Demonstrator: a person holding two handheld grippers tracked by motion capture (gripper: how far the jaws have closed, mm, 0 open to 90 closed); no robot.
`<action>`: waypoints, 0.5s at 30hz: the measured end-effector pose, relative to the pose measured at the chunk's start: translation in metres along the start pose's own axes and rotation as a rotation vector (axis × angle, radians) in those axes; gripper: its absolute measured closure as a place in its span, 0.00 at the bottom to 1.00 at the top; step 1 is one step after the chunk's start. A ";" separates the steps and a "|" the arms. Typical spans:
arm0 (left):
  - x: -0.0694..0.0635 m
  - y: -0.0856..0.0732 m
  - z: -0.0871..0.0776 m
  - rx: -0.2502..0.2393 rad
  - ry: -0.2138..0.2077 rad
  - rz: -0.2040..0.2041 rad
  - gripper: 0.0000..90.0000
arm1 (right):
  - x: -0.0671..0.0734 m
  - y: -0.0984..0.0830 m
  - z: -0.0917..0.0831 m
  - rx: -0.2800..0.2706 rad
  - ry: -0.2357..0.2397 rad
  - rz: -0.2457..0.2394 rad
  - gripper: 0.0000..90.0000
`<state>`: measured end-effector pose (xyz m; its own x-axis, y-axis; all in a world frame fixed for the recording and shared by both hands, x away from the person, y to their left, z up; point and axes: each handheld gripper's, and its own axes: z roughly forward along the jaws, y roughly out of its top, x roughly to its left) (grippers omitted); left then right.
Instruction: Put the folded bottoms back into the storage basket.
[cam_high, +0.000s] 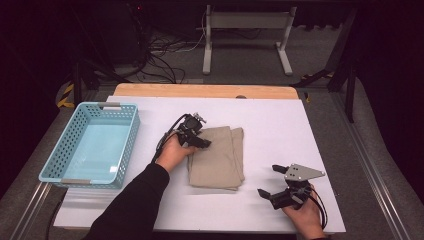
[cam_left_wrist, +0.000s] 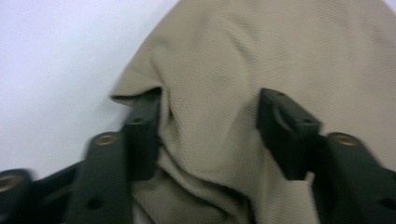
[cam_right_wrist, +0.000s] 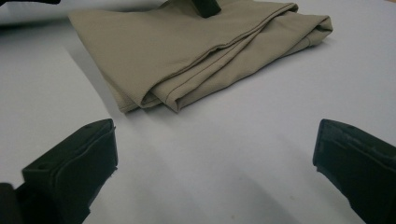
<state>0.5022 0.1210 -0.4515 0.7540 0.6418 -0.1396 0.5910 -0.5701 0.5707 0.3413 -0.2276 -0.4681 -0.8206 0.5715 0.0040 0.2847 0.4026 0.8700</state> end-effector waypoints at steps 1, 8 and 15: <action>0.000 0.000 0.000 0.000 -0.018 -0.001 0.62 | 0.000 0.000 0.000 0.000 0.000 0.000 0.01; 0.002 0.000 0.000 -0.003 -0.061 -0.020 0.77 | 0.000 0.000 0.000 0.000 0.000 -0.001 0.01; 0.001 0.000 -0.001 -0.003 -0.064 -0.037 0.78 | 0.000 0.000 0.000 0.001 0.000 -0.003 0.01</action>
<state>0.5025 0.1225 -0.4512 0.7487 0.6283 -0.2114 0.6177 -0.5454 0.5665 0.3413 -0.2273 -0.4681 -0.8214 0.5703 0.0020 0.2829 0.4045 0.8696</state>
